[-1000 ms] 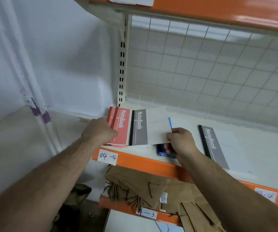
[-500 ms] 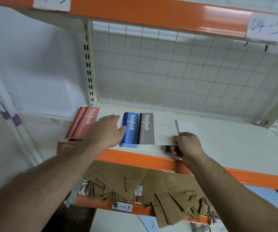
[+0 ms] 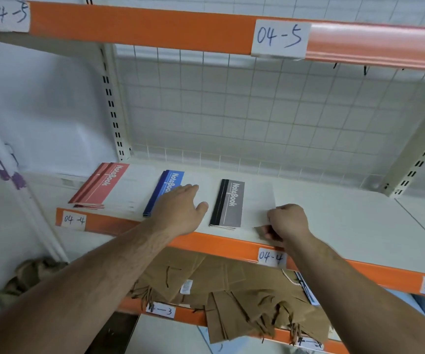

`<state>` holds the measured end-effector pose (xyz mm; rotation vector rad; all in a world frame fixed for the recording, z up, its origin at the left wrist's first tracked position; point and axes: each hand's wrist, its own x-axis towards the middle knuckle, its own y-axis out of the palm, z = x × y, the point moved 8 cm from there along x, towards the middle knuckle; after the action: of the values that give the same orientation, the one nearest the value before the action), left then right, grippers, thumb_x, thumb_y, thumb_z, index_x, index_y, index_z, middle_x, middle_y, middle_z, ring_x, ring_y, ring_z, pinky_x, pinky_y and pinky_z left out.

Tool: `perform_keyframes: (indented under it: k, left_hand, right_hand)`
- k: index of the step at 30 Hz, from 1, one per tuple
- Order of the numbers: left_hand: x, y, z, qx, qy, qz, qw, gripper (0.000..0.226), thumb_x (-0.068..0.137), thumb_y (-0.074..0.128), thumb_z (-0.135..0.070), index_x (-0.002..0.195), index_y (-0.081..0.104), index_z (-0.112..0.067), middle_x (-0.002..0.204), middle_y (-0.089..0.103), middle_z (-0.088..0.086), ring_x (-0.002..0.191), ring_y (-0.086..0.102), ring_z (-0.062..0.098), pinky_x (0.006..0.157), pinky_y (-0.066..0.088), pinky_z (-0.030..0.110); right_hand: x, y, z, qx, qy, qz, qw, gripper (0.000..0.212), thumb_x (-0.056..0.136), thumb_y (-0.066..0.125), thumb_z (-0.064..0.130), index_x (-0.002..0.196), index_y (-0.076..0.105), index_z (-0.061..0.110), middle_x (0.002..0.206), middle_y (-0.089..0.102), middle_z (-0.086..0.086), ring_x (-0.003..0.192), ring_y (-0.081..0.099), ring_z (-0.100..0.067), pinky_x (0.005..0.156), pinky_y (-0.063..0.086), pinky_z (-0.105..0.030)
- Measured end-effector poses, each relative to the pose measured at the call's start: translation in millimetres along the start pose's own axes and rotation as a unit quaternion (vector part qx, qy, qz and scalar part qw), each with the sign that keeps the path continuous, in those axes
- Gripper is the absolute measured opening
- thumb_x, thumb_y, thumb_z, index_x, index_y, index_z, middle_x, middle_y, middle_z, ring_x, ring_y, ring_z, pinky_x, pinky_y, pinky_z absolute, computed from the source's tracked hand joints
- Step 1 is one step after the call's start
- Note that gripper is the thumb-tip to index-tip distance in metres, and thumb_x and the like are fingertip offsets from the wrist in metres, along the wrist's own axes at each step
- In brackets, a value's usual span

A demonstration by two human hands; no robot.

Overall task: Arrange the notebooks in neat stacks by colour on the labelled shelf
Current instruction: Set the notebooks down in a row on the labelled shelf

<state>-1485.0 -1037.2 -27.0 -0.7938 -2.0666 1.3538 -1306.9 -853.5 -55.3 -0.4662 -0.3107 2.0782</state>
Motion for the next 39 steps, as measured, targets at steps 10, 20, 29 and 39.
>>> perform_keyframes:
  k: [10, 20, 29, 39]
  left_hand:
    - [-6.9, 9.9, -23.1, 0.016, -0.019, 0.024, 0.999, 0.065, 0.103, 0.038, -0.05, 0.158, 0.021, -0.021, 0.165, 0.018, -0.002, 0.152, 0.014, 0.018, 0.123, 0.014, 0.038]
    - [2.9, 12.4, -33.5, -0.011, 0.025, 0.051, 0.998, 0.061, 0.103, 0.039, -0.047, 0.156, 0.027, -0.018, 0.162, 0.028, -0.001, 0.149, 0.021, 0.018, 0.12, 0.017, 0.035]
    - [24.8, 17.6, -39.2, -0.01, 0.11, 0.09, 0.99, 0.063, 0.102, 0.041, -0.046, 0.156, 0.028, -0.017, 0.161, 0.03, 0.0, 0.147, 0.025, 0.019, 0.12, 0.021, 0.035]
    - [28.5, 47.7, -102.6, 0.013, 0.26, 0.137, 0.956, 0.069, 0.102, 0.031, -0.056, 0.159, 0.015, -0.021, 0.167, 0.012, -0.001, 0.153, 0.008, 0.018, 0.124, 0.009, 0.038]
  right_hand:
    - [27.6, -4.6, -8.9, -0.291, -0.069, -0.021, 0.954, 0.02, 0.082, 0.057, 0.032, 0.079, 0.063, 0.013, 0.075, 0.065, -0.002, 0.07, 0.061, -0.02, 0.055, 0.039, -0.024]
    - [21.4, -4.2, -7.2, -0.29, -0.085, -0.043, 0.952, 0.032, 0.087, 0.056, 0.043, 0.115, 0.061, 0.029, 0.091, 0.067, 0.004, 0.087, 0.061, -0.02, 0.064, 0.04, -0.028]
    - [15.0, -4.3, -8.6, -0.282, -0.044, -0.057, 0.957, 0.045, 0.091, 0.054, 0.055, 0.127, 0.058, 0.028, 0.083, 0.065, 0.01, 0.08, 0.065, -0.012, 0.072, 0.052, -0.03]
    - [-59.8, -41.3, -12.1, -0.416, -0.084, -0.161, 0.891, 0.071, 0.092, 0.041, 0.07, 0.152, 0.036, 0.032, 0.161, 0.03, 0.001, 0.149, 0.019, -0.021, 0.121, 0.019, -0.045]
